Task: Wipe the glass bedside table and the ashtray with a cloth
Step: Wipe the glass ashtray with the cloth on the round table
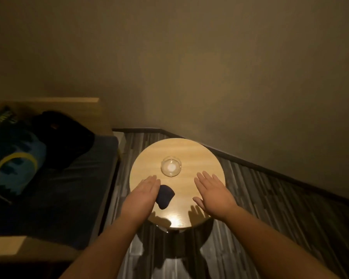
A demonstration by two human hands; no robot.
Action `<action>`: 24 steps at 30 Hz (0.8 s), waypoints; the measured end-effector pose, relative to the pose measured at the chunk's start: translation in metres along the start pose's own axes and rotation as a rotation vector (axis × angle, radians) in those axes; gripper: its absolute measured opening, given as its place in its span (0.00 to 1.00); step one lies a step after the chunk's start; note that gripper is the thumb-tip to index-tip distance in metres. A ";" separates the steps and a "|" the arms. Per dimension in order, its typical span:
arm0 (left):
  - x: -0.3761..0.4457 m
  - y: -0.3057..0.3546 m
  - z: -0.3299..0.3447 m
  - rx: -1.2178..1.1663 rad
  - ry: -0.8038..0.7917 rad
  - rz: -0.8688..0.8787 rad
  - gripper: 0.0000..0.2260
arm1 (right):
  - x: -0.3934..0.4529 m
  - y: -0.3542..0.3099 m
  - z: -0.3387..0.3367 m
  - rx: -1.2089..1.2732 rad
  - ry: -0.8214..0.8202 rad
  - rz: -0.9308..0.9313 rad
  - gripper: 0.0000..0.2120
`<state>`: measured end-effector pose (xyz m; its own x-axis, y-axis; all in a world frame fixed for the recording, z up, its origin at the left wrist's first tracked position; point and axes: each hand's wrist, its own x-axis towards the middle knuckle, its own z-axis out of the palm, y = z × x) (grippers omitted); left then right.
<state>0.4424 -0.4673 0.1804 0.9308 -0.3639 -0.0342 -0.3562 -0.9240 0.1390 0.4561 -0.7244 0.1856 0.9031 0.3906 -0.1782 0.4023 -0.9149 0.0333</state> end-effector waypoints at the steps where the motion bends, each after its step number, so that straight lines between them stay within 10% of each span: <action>1: 0.020 0.005 0.011 -0.003 -0.003 0.005 0.37 | 0.006 0.015 0.009 0.008 -0.015 0.009 0.31; 16: 0.195 0.049 0.183 -0.120 -0.161 0.070 0.25 | 0.077 0.127 0.150 0.191 -0.053 0.272 0.30; 24: 0.165 0.069 0.267 -0.052 -0.226 0.130 0.40 | 0.089 0.125 0.216 0.322 -0.047 0.318 0.29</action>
<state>0.5492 -0.6224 -0.0794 0.8333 -0.5017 -0.2324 -0.4616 -0.8626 0.2070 0.5543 -0.8257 -0.0385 0.9636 0.0873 -0.2528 0.0325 -0.9765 -0.2131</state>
